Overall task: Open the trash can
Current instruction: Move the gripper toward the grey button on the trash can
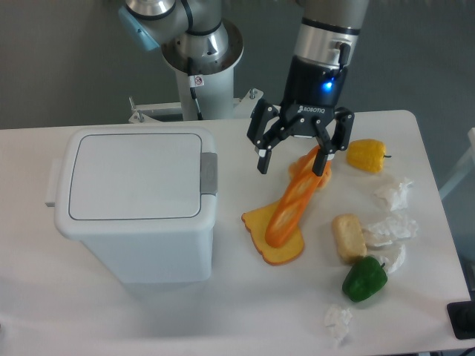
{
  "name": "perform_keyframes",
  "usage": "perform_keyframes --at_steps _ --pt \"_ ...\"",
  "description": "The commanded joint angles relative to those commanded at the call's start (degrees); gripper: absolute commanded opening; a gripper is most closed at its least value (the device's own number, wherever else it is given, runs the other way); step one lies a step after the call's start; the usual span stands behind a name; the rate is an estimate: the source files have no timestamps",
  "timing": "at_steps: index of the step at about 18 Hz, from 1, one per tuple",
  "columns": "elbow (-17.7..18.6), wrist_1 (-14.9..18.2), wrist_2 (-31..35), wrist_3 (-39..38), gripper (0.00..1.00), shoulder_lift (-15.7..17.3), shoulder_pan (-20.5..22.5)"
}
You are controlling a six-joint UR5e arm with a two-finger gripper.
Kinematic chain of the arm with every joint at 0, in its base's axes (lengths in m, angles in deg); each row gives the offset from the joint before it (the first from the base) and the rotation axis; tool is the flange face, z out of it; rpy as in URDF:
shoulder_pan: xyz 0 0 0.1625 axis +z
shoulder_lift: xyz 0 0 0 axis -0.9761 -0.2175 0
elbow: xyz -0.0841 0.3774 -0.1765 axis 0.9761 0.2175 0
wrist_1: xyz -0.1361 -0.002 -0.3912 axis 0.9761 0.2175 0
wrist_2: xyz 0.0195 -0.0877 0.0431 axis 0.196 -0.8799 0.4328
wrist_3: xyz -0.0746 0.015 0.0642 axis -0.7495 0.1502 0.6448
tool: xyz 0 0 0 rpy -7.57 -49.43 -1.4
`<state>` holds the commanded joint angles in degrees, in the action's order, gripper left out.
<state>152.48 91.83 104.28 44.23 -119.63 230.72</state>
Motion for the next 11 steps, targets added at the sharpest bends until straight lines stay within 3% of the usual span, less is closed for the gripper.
perform_keyframes --at_steps 11 --pt "0.88 0.18 0.00 -3.52 1.00 -0.35 -0.88"
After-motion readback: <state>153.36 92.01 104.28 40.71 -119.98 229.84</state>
